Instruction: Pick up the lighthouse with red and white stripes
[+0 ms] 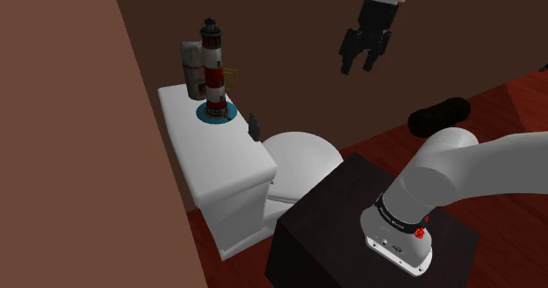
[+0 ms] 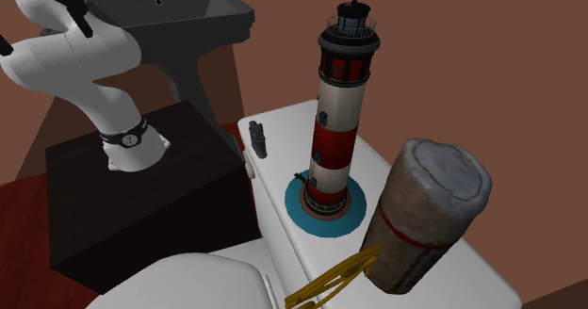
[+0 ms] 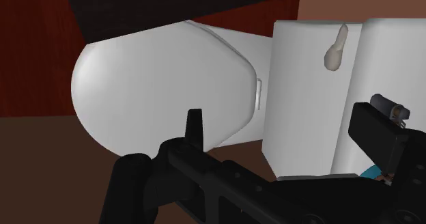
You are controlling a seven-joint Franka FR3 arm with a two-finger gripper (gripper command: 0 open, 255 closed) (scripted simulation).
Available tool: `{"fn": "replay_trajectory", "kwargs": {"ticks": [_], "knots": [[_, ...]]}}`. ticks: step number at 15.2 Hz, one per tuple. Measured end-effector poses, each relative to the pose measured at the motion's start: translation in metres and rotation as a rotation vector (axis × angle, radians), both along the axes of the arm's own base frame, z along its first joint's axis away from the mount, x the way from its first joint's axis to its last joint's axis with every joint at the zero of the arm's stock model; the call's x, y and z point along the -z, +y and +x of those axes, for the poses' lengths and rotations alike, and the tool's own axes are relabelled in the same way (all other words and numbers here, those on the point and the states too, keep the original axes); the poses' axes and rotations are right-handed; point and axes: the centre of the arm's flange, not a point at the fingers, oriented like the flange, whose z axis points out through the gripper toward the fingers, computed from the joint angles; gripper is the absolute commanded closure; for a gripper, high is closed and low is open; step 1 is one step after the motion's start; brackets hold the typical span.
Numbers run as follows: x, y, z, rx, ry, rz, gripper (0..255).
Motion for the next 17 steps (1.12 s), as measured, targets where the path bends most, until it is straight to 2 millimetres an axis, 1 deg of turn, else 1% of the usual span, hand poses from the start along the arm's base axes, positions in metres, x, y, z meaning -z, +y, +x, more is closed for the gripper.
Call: {"fn": "replay_trajectory", "kwargs": {"ticks": [2,4,7,8,12,13,17], "knots": [[-0.001,0.003,0.004,-0.004,-0.008,-0.004,0],[-0.001,0.014,0.020,-0.016,-0.034,-0.016,0],[-0.005,0.038,0.044,-0.039,-0.084,-0.037,0],[-0.008,0.042,0.051,-0.046,-0.102,-0.044,0],[-0.013,0.074,0.086,-0.077,-0.171,-0.073,0],[-0.013,0.085,0.097,-0.085,-0.188,-0.081,0],[-0.022,0.119,0.124,-0.116,-0.258,-0.109,0]]}}
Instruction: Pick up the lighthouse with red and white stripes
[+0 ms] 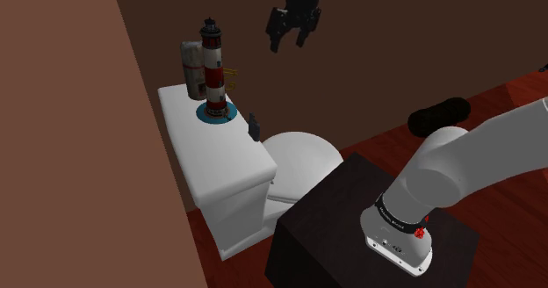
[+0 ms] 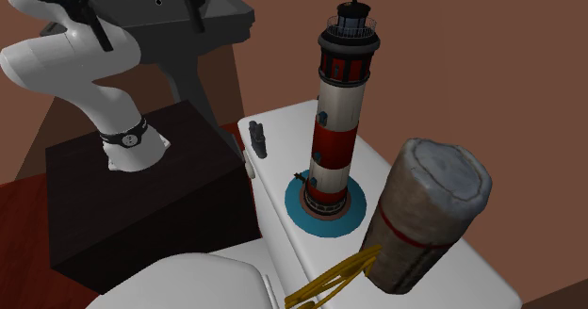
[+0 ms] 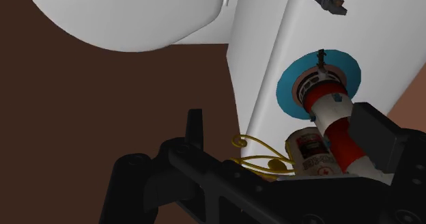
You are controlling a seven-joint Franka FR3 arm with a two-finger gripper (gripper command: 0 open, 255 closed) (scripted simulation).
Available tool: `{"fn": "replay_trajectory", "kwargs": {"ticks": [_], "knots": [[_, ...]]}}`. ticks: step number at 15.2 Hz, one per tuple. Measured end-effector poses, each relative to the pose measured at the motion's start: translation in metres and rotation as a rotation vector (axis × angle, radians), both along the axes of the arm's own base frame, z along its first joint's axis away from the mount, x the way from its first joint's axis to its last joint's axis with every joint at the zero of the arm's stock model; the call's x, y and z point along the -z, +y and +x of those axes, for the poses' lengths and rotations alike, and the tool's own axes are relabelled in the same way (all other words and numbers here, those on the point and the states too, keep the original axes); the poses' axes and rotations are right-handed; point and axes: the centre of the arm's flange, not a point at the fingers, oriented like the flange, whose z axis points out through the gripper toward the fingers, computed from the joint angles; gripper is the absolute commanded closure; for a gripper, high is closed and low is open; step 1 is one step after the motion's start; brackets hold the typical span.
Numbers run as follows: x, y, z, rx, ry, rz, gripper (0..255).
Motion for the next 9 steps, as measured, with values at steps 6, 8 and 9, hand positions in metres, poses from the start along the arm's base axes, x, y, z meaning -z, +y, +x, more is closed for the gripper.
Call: {"fn": "replay_trajectory", "kwargs": {"ticks": [6,8,9], "knots": [[-0.013,0.052,0.049,-0.047,-0.104,-0.043,0],[-0.018,0.067,0.063,-0.063,-0.138,-0.058,0],[-0.021,0.078,0.070,-0.071,-0.156,-0.065,0]]}}
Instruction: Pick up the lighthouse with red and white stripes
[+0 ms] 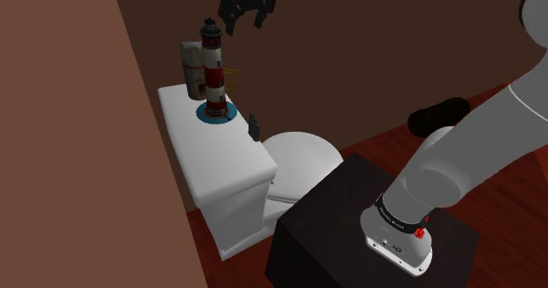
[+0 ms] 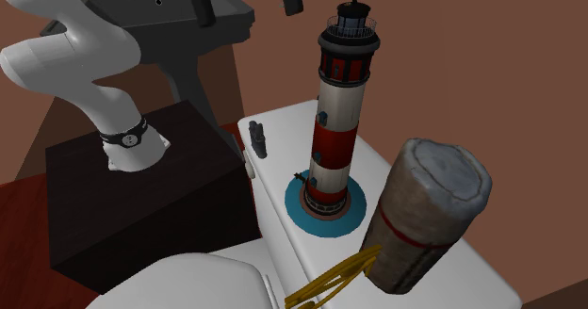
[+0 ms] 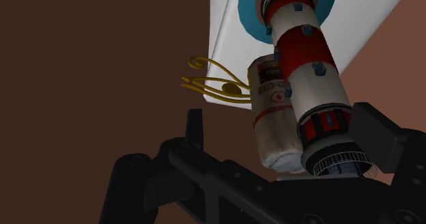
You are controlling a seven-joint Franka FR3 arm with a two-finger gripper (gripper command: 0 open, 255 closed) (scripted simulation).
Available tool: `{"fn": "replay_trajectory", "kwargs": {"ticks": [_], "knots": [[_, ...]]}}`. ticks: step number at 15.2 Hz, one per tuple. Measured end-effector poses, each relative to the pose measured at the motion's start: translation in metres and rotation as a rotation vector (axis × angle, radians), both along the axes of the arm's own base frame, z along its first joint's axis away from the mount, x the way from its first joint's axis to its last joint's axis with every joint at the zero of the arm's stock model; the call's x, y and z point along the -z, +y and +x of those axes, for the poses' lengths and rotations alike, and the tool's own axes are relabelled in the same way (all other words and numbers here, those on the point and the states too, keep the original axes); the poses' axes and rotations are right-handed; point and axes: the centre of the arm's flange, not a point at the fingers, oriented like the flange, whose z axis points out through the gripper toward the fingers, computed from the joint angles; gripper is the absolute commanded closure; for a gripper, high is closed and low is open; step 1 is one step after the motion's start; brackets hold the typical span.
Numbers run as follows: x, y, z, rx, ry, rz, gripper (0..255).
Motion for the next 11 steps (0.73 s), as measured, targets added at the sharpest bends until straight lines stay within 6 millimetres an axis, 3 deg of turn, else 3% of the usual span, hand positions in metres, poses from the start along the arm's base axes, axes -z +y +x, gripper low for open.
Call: {"fn": "replay_trajectory", "kwargs": {"ticks": [6,11], "knots": [[-0.016,0.055,0.037,-0.047,-0.102,-0.043,0],[0.002,0.065,0.044,-0.053,-0.119,-0.049,0]]}}
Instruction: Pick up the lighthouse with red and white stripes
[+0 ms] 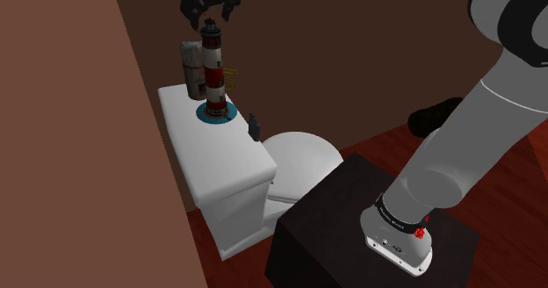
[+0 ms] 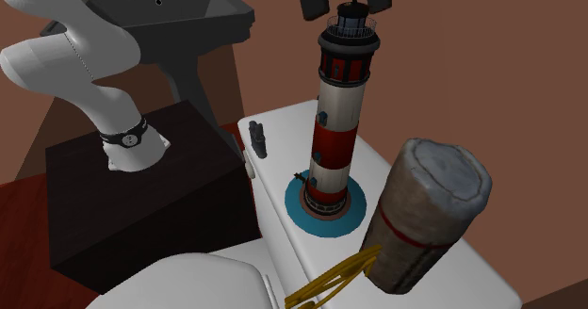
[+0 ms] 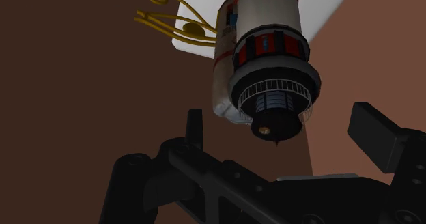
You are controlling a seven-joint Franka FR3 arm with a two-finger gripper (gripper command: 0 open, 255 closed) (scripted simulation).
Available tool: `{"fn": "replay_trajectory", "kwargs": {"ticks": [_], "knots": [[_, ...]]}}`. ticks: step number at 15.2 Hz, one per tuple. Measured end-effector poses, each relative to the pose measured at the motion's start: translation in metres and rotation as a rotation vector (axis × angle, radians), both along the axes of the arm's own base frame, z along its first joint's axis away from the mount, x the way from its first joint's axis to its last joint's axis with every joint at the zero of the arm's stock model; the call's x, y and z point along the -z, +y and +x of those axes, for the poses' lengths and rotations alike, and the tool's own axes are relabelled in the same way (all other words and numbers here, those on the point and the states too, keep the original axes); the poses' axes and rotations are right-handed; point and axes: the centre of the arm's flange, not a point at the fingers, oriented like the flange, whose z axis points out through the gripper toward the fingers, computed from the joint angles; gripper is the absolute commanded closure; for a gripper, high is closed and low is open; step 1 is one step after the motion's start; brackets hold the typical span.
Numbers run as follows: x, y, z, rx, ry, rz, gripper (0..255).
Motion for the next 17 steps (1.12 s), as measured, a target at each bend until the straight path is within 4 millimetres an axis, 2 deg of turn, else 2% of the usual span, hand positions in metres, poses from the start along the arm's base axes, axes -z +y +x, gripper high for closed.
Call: {"fn": "replay_trajectory", "kwargs": {"ticks": [3,4,14,17], "knots": [[0.015,-0.001,0.001,0.000,-0.001,0.000,0],[0.017,-0.001,0.000,0.000,-0.001,0.000,255],[0.018,-0.001,-0.001,0.001,-0.004,0.000,255],[0.009,0.000,-0.001,0.000,0.000,0.000,255]]}}
